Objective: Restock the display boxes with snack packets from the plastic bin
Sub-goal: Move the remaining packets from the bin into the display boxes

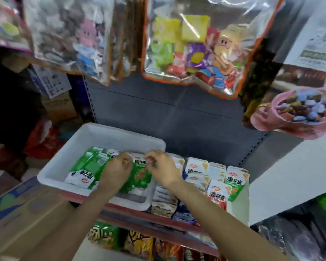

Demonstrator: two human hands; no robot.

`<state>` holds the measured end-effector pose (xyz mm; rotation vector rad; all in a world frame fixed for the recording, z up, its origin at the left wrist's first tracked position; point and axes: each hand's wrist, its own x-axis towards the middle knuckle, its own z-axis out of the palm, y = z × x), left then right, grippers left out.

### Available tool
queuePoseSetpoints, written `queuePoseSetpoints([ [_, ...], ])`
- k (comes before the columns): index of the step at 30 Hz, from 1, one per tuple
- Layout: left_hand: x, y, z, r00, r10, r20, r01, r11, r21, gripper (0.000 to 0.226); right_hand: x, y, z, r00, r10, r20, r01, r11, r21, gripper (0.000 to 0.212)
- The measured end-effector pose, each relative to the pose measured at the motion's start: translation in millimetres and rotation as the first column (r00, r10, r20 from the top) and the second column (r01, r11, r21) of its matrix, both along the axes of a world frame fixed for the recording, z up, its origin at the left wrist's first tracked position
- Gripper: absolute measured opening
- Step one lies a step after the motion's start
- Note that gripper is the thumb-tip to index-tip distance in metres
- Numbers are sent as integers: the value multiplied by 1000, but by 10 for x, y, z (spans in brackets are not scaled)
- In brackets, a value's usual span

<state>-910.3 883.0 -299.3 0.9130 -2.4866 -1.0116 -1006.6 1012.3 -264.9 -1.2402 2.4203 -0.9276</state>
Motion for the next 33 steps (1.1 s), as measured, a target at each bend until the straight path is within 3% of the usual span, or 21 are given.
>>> queuePoseSetpoints([
  [4,230,-668,-283,980,41,195,-40,999,-10,11,172,-637,-291,999,-5,39,-5,971,241,35],
  [7,307,-1057,-497,957,-17,291,0,998,59,35,237,-933,-513,998,-15,68,-12,925,379,45],
  [11,357,-1339,-660,833,-127,539,207,974,-89,64,280,-1081,-762,997,-28,72,-14,847,531,54],
  [14,339,-1442,-686,745,-173,644,320,940,-117,80,305,-1133,-881,998,7,57,-43,764,644,63],
  [17,310,-1489,-675,699,-173,694,354,927,-126,86,275,-1163,-883,996,6,90,-68,712,699,69],
  [22,273,-1495,-692,610,-186,771,469,868,-161,81,205,-1093,-860,992,-37,122,-63,687,724,53],
  [25,219,-1460,-627,599,-249,761,472,877,-84,51,209,-1065,-876,992,-33,123,-67,686,725,59],
  [27,192,-1406,-514,615,-245,750,492,862,-122,33,216,-1065,-876,992,-31,120,-66,683,727,61],
  [30,181,-1361,-305,693,-166,701,534,772,-345,36,225,-1081,-842,980,-111,166,-38,711,702,59],
  [33,252,-1333,-138,796,-100,597,481,703,-524,44,245,-1106,-714,959,-233,165,120,853,508,61],
])
